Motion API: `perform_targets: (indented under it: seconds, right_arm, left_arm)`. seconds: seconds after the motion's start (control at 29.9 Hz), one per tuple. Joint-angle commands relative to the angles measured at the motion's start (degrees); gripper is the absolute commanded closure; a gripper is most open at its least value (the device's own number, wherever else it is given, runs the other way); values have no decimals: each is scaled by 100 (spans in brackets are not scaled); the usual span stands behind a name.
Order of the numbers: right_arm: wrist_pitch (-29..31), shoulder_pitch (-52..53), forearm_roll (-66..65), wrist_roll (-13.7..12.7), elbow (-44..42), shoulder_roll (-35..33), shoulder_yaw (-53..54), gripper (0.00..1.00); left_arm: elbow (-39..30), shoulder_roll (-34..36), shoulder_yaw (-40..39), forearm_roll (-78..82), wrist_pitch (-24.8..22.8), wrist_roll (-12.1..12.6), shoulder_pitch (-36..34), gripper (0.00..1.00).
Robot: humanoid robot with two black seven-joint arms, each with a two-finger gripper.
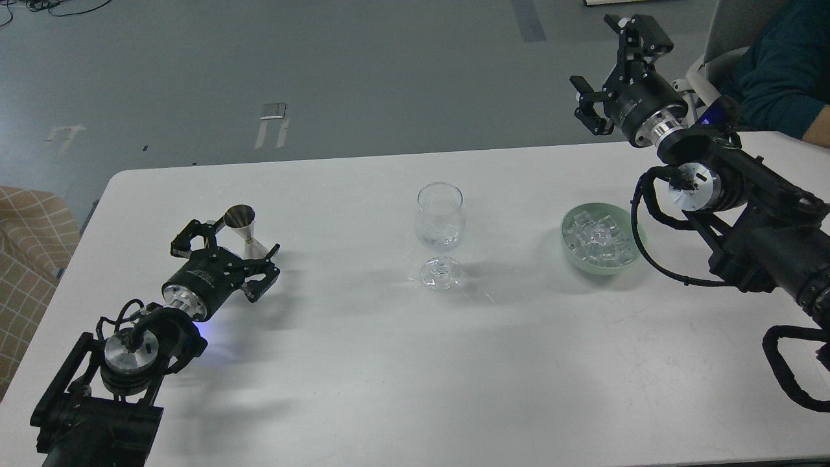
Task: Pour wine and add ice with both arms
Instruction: 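Withdraw the left gripper away from the jigger toward the robot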
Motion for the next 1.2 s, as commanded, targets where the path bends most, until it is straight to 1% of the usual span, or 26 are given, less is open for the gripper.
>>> perform_targets:
  seconds: [0.0,0.13,0.23,0.3,0.43,0.5,0.6,0.7,0.74,0.84,0.87,0.9,0.97,1.04,1.07,1.1,1.17]
  right_arm:
    - [2,-9,0,-1,32,0,0,0]
    - [11,-9,0,-1,93,-17,0,0]
    - [29,-27,0,-19,138,-123,0,0]
    - [37,-45,-9,-45,321,-385,-26,0]
    - [37,-45,-9,-45,603,-816,-342,0]
    - [37,-36,-18,-45,840,-1202,-649,0]
    - [37,-10,-368,-36,1060,-1634,-1036,0]
    - [20,17,-1167,-19,1192,-1933,-1440,0]
    - [20,17,-1656,-1,1279,-2055,-1528,0]
    - [-85,-62,-2957,16,1613,-2416,-1582,0]
    - [-173,-106,-3467,25,1780,-2504,-1591,0]
    - [-174,-106,-3472,25,1781,-2505,-1591,0]
    - [-305,-238,-4242,25,2035,-2575,-1599,0]
    - [-367,-334,-5277,25,2307,-2698,-1599,0]
    - [-367,-361,-5500,25,2361,-2716,-1599,0]
    - [-367,-405,-5894,34,2414,-2733,-1660,0]
    - [-367,-414,-6212,34,2414,-2733,-1775,0]
  left_arm:
    - [-4,136,-32,-49,-175,64,155,2]
    - [-4,382,-41,-75,-210,82,305,2]
    - [13,496,-59,-84,-351,64,419,2]
    - [118,601,-164,-84,-569,55,577,2]
    - [443,725,-305,-84,-860,64,630,2]
    - [776,882,-392,-84,-1088,55,630,2]
    - [1024,1032,-498,-84,-1103,38,578,2]
    - [1077,1208,-569,-75,-1103,20,516,2]
    - [1077,1321,-569,-75,-1103,11,481,2]
    - [1077,1647,-551,13,-1103,-32,-9,2]
    - [1077,1683,-542,21,-1103,-93,-238,2]
    - [1077,1683,-542,21,-1103,-94,-240,2]
    - [1086,1718,-499,144,-1103,-199,-617,2]
    - [1094,1718,-481,573,-1103,-304,-1082,2]
    - [1103,1718,-481,723,-1103,-357,-1188,2]
    - [1103,1718,-472,1003,-1103,-514,-1372,2]
    - [1103,1718,-472,1312,-1103,-726,-1557,2]
